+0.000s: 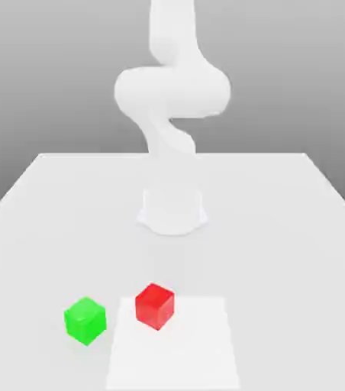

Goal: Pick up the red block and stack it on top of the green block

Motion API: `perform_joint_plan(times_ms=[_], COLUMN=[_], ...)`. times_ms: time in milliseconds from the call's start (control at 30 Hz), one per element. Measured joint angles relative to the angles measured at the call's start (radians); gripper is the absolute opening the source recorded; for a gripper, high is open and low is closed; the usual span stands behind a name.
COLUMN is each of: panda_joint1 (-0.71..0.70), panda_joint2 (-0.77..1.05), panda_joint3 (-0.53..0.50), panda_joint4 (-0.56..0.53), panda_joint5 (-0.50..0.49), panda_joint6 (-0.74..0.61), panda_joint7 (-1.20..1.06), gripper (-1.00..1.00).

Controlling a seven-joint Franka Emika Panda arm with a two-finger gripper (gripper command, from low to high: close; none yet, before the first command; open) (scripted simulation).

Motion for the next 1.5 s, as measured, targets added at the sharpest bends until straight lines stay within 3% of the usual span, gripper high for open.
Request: perform_joint_plan(times_ms=[567, 800, 833, 1067, 1300, 1500], panda_joint1=[-0.147, -0.126, -0.117, -0.116, -0.125, -0.296], panda_joint2=[0.626, 0.896, 0.926, 0.931, 0.705, 0.666], panda_joint3=[0.074, 0.031, 0.02, 0.019, 0.046, -0.033], panda_joint4=[-0.476, -0.477, -0.473, -0.472, -0.504, -0.398], panda_joint5=[0.009, -0.049, -0.057, -0.061, 0.007, 0.002], panda_joint6=[0.431, 0.653, 0.678, 0.683, 0.49, 0.343], panda_joint7=[0.408, 0.481, 0.486, 0.49, 0.44, 0.648], gripper=[0.0, 0.0, -1.0, -1.0, -1.0, -1.0])
